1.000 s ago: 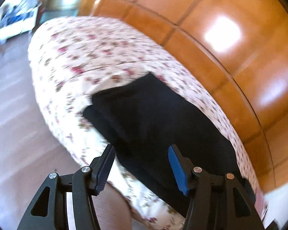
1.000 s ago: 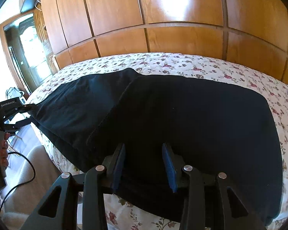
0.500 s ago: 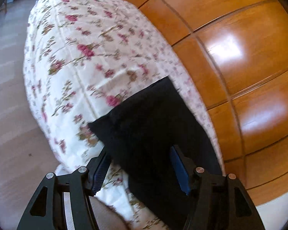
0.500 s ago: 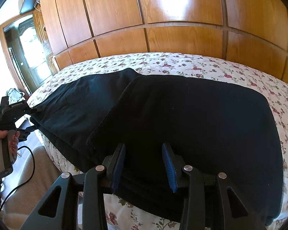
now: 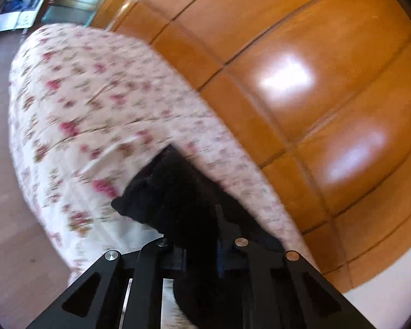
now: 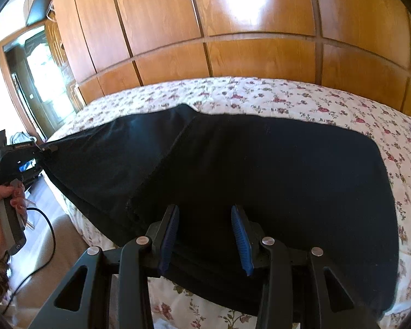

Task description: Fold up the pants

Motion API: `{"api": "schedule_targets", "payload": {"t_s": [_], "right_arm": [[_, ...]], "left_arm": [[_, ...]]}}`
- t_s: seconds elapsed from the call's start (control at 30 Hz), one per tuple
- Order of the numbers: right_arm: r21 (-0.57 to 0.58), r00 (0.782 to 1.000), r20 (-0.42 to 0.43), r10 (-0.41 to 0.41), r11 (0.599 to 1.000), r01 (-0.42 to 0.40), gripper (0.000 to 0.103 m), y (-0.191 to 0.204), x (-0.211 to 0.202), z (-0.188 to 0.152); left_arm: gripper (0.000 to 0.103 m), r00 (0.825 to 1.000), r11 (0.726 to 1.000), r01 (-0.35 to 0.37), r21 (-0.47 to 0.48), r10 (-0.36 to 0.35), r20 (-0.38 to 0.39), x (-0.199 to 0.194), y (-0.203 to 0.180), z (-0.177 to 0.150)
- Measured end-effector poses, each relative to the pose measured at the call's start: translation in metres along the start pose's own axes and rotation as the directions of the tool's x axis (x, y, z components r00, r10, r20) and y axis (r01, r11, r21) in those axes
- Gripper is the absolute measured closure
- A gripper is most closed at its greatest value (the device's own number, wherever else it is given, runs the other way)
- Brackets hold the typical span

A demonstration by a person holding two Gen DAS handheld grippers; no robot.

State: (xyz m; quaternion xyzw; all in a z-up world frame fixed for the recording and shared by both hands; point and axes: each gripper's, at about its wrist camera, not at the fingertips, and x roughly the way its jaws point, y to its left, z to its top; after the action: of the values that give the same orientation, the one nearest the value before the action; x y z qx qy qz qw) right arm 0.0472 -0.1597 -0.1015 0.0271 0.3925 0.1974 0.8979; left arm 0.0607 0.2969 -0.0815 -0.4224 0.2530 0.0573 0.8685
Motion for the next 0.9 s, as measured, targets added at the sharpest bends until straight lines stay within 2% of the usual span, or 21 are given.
{"api": "schedule_targets", "payload": {"t_s": [0.1, 0.2, 0.33, 0.4, 0.53, 0.67, 0.83, 0.9], "right_arm": [[0.019, 1.0, 0.002, -0.005, 1.0, 0.005, 0.062, -0.005, -0.003, 0.0], [0.042, 0.999, -0.05, 0.002, 0.999, 0.0, 0.062, -0.012, 0.007, -0.003], [0.115, 0.998, -0.02, 0.06, 0.992, -0.057, 0.059, -0.021, -0.002, 0.0], [0.16, 0.998, -0.013, 0.063, 0.985, -0.06, 0.059, -0.028, -0.006, 0.0], [0.219, 0.999, 0.004, 0.039, 0.975, -0.039, 0.059, -0.041, -0.018, 0.003], [0.216, 0.999, 0.019, -0.027, 0.976, 0.022, 0.058, -0.05, -0.034, 0.004], [0.3, 0.998, 0.04, -0.038, 0.954, 0.024, 0.055, -0.078, -0.051, -0.001], [0.344, 0.998, 0.053, -0.03, 0.939, 0.01, 0.055, -0.09, -0.058, -0.003]], "left_arm": [[0.089, 0.997, 0.997, 0.083, 0.006, -0.083, 0.008, -0.003, -0.024, 0.006], [0.089, 0.991, 0.989, 0.129, 0.068, -0.13, 0.008, -0.011, -0.051, 0.003], [0.089, 0.975, 0.959, 0.22, 0.179, -0.223, 0.001, -0.024, -0.094, -0.003], [0.089, 0.964, 0.938, 0.262, 0.226, -0.266, -0.014, -0.026, -0.115, -0.006], [0.089, 0.94, 0.887, 0.339, 0.315, -0.336, -0.065, -0.032, -0.157, -0.021], [0.09, 0.912, 0.828, 0.408, 0.385, -0.39, -0.127, -0.036, -0.192, -0.043], [0.09, 0.873, 0.728, 0.487, 0.482, -0.422, -0.245, -0.035, -0.236, -0.093], [0.089, 0.863, 0.699, 0.505, 0.506, -0.42, -0.282, -0.033, -0.247, -0.111]]}}
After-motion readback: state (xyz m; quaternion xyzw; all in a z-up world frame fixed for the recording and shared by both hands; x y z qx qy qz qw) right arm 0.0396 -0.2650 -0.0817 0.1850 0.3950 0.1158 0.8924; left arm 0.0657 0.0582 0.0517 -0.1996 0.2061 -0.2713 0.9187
